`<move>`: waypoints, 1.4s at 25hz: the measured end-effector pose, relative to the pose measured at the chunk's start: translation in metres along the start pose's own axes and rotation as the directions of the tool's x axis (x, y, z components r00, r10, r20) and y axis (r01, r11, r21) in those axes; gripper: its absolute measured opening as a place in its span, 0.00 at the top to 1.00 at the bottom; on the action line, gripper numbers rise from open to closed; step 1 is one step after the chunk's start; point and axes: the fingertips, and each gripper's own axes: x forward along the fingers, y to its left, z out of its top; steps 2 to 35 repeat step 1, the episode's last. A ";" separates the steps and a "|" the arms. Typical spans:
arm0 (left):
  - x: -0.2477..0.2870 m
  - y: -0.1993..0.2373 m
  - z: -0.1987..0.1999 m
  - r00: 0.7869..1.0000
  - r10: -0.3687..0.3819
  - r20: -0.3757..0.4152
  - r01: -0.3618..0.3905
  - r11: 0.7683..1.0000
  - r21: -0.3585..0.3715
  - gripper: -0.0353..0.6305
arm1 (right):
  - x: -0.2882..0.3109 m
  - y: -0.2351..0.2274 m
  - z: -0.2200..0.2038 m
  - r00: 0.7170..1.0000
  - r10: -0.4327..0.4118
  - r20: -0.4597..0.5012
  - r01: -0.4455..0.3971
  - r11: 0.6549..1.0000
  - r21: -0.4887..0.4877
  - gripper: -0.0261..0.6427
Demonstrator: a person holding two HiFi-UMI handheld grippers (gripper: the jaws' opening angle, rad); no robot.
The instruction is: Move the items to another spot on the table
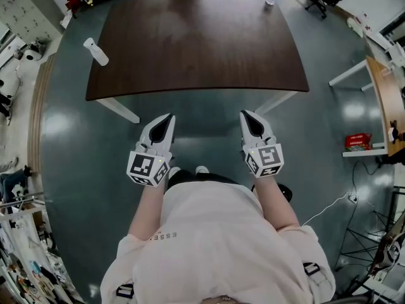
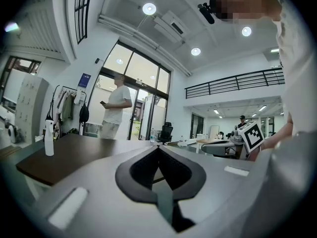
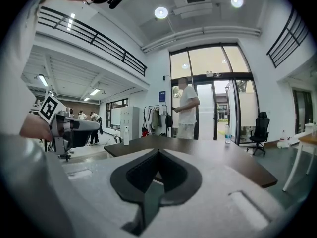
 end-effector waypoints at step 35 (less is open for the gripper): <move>-0.001 0.000 -0.001 1.000 0.002 -0.001 -0.002 1.000 -0.002 0.92 | -0.001 0.000 0.000 1.000 0.001 -0.001 -0.001 1.000 -0.001 0.97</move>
